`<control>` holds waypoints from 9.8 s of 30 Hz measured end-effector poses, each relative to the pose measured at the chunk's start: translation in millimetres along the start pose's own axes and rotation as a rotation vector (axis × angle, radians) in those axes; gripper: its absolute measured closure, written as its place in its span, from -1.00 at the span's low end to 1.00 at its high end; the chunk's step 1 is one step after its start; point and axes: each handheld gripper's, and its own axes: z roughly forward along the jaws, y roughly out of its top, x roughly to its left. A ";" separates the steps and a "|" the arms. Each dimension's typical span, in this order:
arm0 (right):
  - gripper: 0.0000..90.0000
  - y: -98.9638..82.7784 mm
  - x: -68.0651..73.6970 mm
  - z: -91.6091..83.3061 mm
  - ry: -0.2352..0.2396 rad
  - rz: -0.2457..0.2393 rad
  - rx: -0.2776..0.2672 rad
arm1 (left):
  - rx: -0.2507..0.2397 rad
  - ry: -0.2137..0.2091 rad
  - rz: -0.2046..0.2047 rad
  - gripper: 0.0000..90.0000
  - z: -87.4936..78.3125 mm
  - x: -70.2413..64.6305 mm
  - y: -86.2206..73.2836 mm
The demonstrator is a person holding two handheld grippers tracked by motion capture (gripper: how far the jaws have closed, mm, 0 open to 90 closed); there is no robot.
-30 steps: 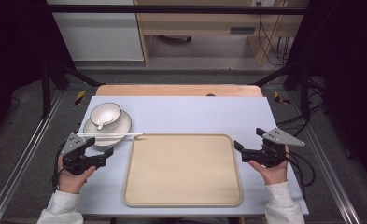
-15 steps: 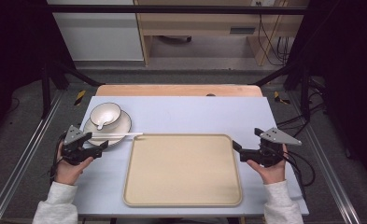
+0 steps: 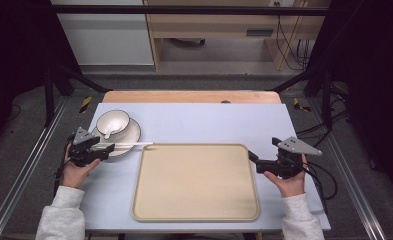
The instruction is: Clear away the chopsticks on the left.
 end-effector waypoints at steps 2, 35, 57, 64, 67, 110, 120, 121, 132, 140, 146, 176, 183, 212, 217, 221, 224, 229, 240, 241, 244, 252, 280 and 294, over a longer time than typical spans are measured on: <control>-0.89 0.0 -0.2 -0.2 -0.001 -0.001 -0.001 | 0.011 0.001 0.004 -0.23 4.7 -0.1 -1.0; -0.90 -0.3 -0.1 -0.5 0.004 -0.001 0.000 | 0.141 -0.048 0.084 0.53 11.2 -14.6 -2.5; -0.91 -0.6 0.4 0.1 0.005 -0.002 0.003 | 0.146 -0.077 0.013 0.72 12.6 -16.3 2.1; -0.91 -0.7 0.4 0.7 0.005 -0.005 0.005 | 0.157 -0.071 -0.012 0.82 15.4 -17.6 3.3; -0.91 -0.8 0.3 0.6 0.006 -0.007 0.006 | 0.164 -0.085 -0.013 0.85 15.5 -18.5 4.2; -0.92 0.9 -5.0 -8.8 -0.011 0.017 -0.021 | -0.004 -0.006 -0.108 0.88 -31.8 -104.7 21.7; -0.92 0.2 -5.1 -9.1 -0.010 0.019 -0.016 | -0.018 0.018 -0.222 0.88 -46.8 -121.9 10.2; -0.92 0.2 -4.9 -9.0 -0.011 0.019 -0.015 | -0.025 0.021 -0.230 0.88 -48.5 -123.4 9.9; -0.93 -0.2 -4.0 -8.4 -0.004 0.018 -0.013 | -0.047 0.061 -0.253 0.88 -60.6 -150.3 7.3; -0.93 -0.1 -3.8 -9.4 0.000 0.023 -0.016 | -0.064 0.075 -0.297 0.88 -60.5 -167.6 -4.6; -0.93 -0.7 -3.0 -7.5 0.002 0.022 -0.010 | -0.075 0.090 -0.340 0.88 -55.9 -184.4 -18.7; -0.93 -3.6 -0.6 -1.5 0.007 0.018 0.012 | 0.001 0.140 -0.363 0.88 -27.2 -202.4 -45.0; -0.93 -4.5 -1.8 -2.2 0.009 0.015 0.012 | 0.036 0.147 -0.356 0.88 -25.5 -202.7 -44.1; -0.93 -4.7 -1.9 -0.8 0.005 0.020 0.012 | 0.076 0.139 -0.308 0.86 -23.3 -203.6 -42.6; -0.93 -4.6 -2.0 -1.1 0.003 0.021 0.012 | 0.078 0.131 -0.298 0.83 -23.9 -202.2 -41.3; -0.93 -4.4 -2.6 -1.9 0.003 0.018 0.013 | 0.053 0.121 -0.290 0.78 -27.0 -201.2 -36.9; -0.93 -4.0 -2.6 -2.9 0.001 0.024 0.010 | 0.023 0.094 -0.281 0.73 -30.6 -197.9 -30.9; -0.93 -3.4 -3.3 -4.8 -0.001 0.029 0.004 | -0.040 0.051 -0.266 0.61 -38.7 -189.0 -17.4; -0.93 -2.5 -4.7 -8.0 -0.004 0.032 -0.008 | -0.135 -0.029 -0.195 0.20 -54.6 -168.2 11.3; -0.93 -2.4 -4.7 -8.4 -0.003 0.033 -0.008 | -0.137 -0.045 -0.185 0.16 -57.0 -162.8 17.3; -0.93 -2.3 -4.7 -8.6 -0.004 0.033 -0.008 | -0.144 -0.070 -0.167 0.06 -60.2 -154.1 25.1; -0.93 -1.9 -5.6 -10.0 -0.009 0.036 -0.014 | -0.150 -0.086 -0.139 -0.15 -68.8 -131.0 30.9; -0.93 -2.8 -4.6 -4.8 -0.008 0.029 0.003 | -0.003 0.024 -0.114 -0.33 -44.6 -45.4 7.6; -0.93 -4.0 -3.9 -1.6 -0.013 0.020 0.019 | 0.086 0.040 -0.065 0.07 -8.7 -27.0 12.9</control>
